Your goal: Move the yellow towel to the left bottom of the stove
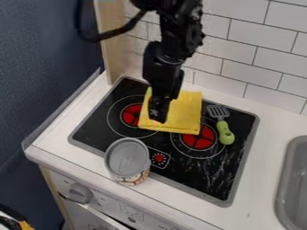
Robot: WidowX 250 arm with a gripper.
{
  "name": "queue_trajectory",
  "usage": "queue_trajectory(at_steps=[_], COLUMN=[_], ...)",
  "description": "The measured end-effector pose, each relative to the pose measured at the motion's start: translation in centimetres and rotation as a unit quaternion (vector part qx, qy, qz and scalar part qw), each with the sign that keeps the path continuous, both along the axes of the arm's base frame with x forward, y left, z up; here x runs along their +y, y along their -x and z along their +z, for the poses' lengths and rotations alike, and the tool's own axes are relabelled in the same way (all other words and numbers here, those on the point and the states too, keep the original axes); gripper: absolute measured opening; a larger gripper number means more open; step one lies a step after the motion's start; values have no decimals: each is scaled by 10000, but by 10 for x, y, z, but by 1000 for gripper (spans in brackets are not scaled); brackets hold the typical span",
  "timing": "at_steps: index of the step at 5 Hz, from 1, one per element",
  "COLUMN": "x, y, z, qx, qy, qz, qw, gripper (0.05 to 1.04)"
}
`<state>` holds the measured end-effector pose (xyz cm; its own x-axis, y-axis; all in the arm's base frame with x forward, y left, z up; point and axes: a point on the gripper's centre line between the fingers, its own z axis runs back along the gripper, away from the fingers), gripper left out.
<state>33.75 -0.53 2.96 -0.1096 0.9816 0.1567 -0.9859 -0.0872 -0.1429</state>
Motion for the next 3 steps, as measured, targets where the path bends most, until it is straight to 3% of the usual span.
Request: queue_trajectory(at_steps=[3], x=[1], y=[-39], z=[-28], qx=[202], qy=[351], qz=[436], qw=[9982], gripper=[1000])
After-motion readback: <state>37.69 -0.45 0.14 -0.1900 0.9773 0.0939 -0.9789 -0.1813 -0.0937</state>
